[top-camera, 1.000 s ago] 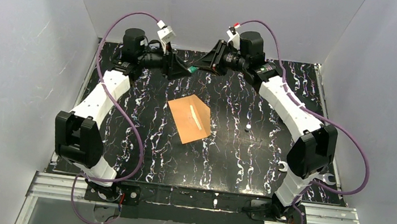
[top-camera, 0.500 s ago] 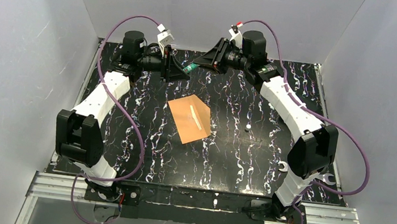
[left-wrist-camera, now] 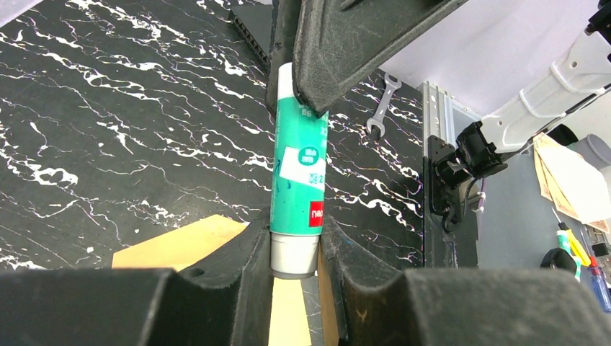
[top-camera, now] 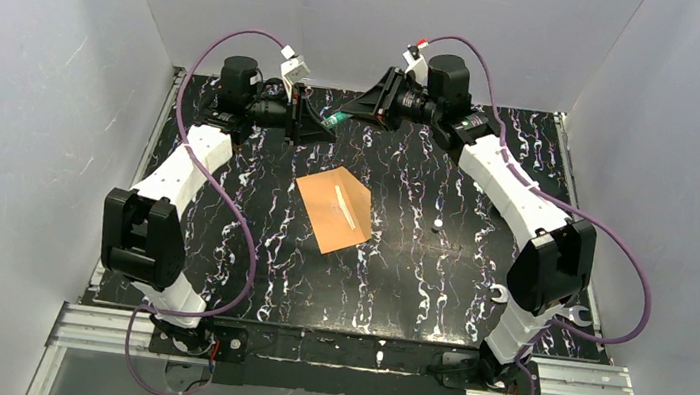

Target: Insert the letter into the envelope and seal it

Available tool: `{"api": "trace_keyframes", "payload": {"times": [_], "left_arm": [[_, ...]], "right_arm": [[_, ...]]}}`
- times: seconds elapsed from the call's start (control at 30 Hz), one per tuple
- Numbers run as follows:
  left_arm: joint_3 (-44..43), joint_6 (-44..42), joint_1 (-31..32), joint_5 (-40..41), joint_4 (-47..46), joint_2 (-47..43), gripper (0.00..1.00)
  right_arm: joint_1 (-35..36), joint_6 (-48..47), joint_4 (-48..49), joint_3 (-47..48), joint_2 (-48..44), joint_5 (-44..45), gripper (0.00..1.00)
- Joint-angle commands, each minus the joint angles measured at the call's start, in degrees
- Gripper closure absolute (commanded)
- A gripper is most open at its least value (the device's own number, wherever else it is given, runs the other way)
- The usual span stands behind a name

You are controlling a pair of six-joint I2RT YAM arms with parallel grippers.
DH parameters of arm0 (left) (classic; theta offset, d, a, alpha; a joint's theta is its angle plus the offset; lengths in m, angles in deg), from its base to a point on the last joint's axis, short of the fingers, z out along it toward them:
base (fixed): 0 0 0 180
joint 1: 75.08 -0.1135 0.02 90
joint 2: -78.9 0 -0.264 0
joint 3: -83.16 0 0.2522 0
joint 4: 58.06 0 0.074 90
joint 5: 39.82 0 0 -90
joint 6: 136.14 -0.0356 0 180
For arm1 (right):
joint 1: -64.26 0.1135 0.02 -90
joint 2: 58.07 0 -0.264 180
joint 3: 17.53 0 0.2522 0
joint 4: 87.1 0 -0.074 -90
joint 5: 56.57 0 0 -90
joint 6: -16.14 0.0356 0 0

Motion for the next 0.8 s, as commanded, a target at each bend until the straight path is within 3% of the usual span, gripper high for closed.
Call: {"api": "trace_keyframes", "payload": {"times": [0.0, 0.13, 0.23, 0.37, 0.4, 0.43, 0.5, 0.57, 0.77], "left_arm": [[-1.62, 0.30, -0.06, -1.66, -0.64, -0.22, 0.74], [-1.27, 0.34, -0.07, -1.25, -0.73, -0.50, 0.66], [-1.04, 0.14, -0.06, -1.75, -0.73, -0.71, 0.65], [-0.89, -0.32, -0.11, -1.99, -0.57, -0.65, 0.90], [-0.91, -0.55, -0.11, -2.06, -0.48, -0.70, 0.98], [-0.80, -0.81, -0.07, -2.09, -0.44, -0.75, 1.00], [-0.71, -1.61, -0.08, -1.74, -0.39, -0.86, 1.00], [-0.95, -2.45, -0.07, -1.01, -0.37, -0.70, 1.00], [-4.29, -2.23, 0.23, -0.65, 0.25, 1.46, 1.00]], "right_arm": [[0.92, -1.72, 0.30, -0.35, -1.28, -0.60, 0.68], [0.94, -2.41, -0.61, -0.53, -1.45, 0.48, 0.70], [0.94, -2.72, -1.00, -0.61, -1.58, 1.07, 0.71], [0.94, -2.70, -0.94, -0.83, -1.64, 1.10, 0.70], [0.94, -2.67, -0.94, -0.80, -1.64, 0.97, 0.67], [0.94, -2.59, -0.86, -0.80, -1.70, 0.81, 0.61], [0.94, -2.44, -0.13, -0.88, -1.87, -0.18, 0.39], [1.09, -2.41, 0.46, -0.61, -1.57, -1.92, 0.29], [1.97, -2.53, 0.90, -0.90, -0.54, -2.85, 0.29]]}}
